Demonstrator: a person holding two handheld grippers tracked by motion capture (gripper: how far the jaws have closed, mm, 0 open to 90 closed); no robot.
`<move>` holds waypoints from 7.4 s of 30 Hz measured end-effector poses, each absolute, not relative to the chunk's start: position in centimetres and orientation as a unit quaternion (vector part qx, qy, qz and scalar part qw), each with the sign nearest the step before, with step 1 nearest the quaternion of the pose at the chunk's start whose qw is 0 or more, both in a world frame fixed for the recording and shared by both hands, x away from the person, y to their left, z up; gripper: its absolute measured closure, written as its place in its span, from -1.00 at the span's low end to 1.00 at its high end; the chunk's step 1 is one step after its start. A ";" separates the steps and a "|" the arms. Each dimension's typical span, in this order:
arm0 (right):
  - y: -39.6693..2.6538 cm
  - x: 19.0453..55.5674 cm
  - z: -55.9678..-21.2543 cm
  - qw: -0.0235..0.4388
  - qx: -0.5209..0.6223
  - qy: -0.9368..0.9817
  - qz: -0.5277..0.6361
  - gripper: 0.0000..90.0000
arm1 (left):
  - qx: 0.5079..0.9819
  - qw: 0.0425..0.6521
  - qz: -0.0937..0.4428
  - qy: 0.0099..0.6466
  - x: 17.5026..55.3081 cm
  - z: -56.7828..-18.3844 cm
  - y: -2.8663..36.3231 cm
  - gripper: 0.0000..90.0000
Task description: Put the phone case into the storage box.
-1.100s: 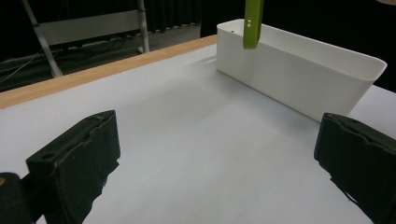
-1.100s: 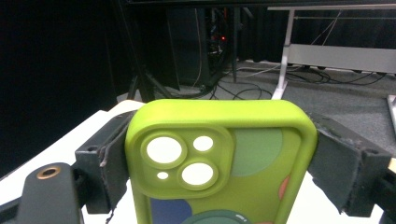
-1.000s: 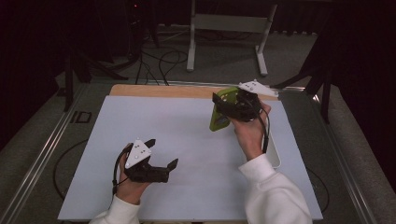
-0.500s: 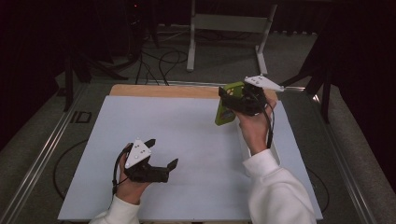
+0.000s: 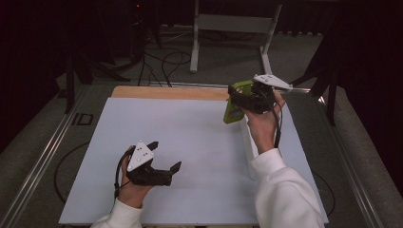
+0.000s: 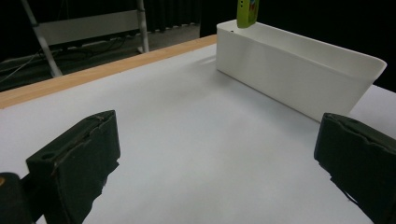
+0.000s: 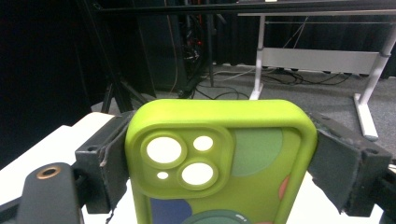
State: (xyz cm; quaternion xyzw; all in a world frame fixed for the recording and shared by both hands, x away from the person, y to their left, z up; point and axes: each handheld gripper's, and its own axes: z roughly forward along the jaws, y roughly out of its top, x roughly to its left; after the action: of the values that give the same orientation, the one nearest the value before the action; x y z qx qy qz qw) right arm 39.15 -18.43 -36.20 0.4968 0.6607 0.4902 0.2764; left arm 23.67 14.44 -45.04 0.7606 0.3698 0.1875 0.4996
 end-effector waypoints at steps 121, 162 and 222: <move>-24.5 46.5 -46.1 0.324 0.610 0.634 0.349 -0.66 | 0.749 0.514 0.187 0.374 23.6 -44.6 15.2 -0.98; -24.1 46.3 -46.6 0.312 0.622 0.643 0.319 -0.66 | 0.749 0.515 0.187 0.373 23.7 -44.6 15.2 -0.98; -24.3 45.2 -44.9 0.282 0.589 0.662 0.368 -0.84 | 0.747 0.514 0.188 0.377 23.8 -44.6 15.3 -0.98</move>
State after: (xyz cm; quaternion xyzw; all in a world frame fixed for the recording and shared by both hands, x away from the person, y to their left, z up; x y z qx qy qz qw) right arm 45.18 -24.28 -44.87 0.5894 0.6616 0.3681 0.2817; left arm 23.79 15.32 -44.63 0.7470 0.3774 0.1877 0.5141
